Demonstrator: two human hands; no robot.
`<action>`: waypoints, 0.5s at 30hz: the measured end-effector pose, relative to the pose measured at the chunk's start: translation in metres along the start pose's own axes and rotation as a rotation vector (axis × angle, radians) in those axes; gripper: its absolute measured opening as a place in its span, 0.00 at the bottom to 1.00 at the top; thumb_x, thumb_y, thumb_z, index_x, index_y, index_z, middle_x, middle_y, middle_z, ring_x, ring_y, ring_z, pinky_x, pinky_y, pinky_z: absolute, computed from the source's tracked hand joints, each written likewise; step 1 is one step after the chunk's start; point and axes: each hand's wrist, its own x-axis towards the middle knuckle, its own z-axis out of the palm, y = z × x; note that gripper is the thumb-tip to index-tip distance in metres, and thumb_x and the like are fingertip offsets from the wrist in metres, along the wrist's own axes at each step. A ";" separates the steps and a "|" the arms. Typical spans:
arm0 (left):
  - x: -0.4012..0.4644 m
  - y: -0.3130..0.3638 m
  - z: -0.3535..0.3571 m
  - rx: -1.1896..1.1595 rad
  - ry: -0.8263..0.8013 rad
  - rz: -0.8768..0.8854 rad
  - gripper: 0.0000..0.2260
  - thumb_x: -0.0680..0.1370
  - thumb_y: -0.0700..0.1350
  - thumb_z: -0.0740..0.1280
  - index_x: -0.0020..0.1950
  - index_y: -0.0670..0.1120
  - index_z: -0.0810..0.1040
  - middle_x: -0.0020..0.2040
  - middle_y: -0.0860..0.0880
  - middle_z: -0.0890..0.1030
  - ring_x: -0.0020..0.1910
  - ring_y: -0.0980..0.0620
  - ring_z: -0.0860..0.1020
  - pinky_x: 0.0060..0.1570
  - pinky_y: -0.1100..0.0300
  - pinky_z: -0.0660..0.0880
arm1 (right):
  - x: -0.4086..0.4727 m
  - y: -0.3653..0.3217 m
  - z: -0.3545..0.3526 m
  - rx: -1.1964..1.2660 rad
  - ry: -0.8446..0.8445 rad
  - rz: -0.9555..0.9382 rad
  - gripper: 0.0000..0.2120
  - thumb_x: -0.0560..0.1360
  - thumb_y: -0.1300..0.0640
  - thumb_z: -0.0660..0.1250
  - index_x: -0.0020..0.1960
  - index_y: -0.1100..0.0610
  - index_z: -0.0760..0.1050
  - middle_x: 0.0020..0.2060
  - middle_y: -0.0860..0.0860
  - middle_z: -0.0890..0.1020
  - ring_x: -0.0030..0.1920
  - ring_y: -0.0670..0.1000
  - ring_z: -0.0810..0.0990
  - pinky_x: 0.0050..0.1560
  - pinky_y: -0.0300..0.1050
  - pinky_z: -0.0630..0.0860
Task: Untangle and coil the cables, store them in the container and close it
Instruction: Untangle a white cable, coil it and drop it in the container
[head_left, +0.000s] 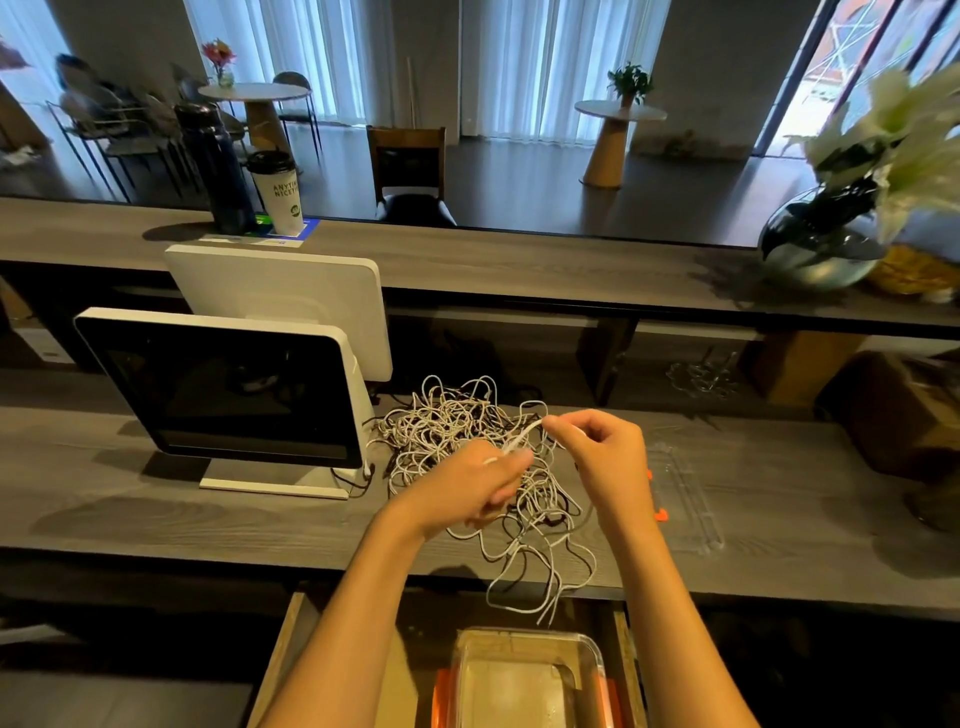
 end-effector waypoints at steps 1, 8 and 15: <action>0.000 0.000 -0.001 -0.026 0.100 0.009 0.25 0.85 0.54 0.56 0.29 0.47 0.71 0.24 0.50 0.68 0.23 0.51 0.68 0.29 0.60 0.70 | 0.000 0.000 -0.001 -0.001 -0.004 0.016 0.04 0.73 0.58 0.75 0.39 0.56 0.84 0.26 0.45 0.79 0.28 0.39 0.73 0.30 0.31 0.69; 0.011 -0.002 -0.010 -0.586 0.690 0.048 0.20 0.86 0.49 0.52 0.56 0.36 0.78 0.47 0.38 0.85 0.47 0.43 0.86 0.46 0.53 0.83 | -0.002 0.005 -0.010 -0.076 -0.099 0.127 0.05 0.74 0.58 0.74 0.39 0.55 0.84 0.23 0.45 0.78 0.24 0.40 0.70 0.24 0.31 0.65; 0.009 0.001 -0.029 -1.285 0.800 0.231 0.18 0.86 0.52 0.54 0.52 0.41 0.78 0.34 0.48 0.78 0.33 0.54 0.78 0.41 0.57 0.77 | -0.004 0.013 -0.026 -0.122 -0.278 0.091 0.05 0.76 0.60 0.71 0.43 0.55 0.85 0.29 0.49 0.81 0.31 0.45 0.75 0.35 0.41 0.72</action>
